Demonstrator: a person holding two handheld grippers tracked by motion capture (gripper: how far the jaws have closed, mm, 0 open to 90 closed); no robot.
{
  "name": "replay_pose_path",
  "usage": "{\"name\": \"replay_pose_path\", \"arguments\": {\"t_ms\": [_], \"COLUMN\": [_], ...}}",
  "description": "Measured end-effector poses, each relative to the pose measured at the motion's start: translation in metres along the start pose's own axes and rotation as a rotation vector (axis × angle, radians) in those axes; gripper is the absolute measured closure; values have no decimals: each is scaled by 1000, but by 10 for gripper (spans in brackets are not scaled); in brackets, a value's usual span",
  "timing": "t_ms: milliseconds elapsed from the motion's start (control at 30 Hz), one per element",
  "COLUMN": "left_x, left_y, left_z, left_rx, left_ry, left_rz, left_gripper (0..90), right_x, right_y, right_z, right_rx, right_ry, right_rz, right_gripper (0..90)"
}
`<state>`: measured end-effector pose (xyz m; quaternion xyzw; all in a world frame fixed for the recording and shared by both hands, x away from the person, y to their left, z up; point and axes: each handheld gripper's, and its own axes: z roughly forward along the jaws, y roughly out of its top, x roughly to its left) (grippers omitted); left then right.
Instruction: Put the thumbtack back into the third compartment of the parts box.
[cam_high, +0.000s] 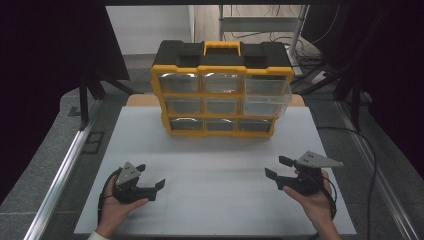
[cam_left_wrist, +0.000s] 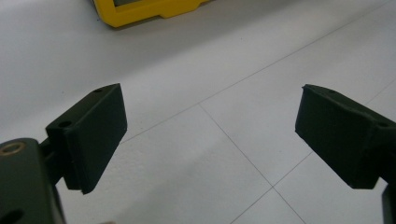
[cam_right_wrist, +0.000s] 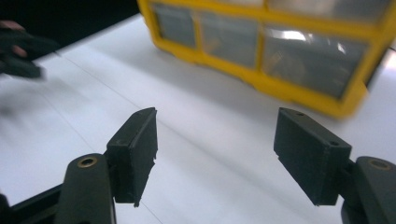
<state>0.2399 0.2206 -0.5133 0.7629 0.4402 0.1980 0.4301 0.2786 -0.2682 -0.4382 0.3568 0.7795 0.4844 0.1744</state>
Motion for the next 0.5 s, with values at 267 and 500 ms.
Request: {"name": "replay_pose_path", "arguments": {"t_ms": [267,500], "left_x": [-1,0], "left_y": [1,1], "left_z": [1,1], "left_rx": [1,-4], "left_ry": [0,1], "left_rz": [6,-1], "left_gripper": [94,94], "right_x": [-19,-21], "right_y": [-45,-48], "right_z": [3,4], "right_rx": [68,65], "right_ry": [-32,-38], "right_rz": [64,64], "right_gripper": [304,299]}}
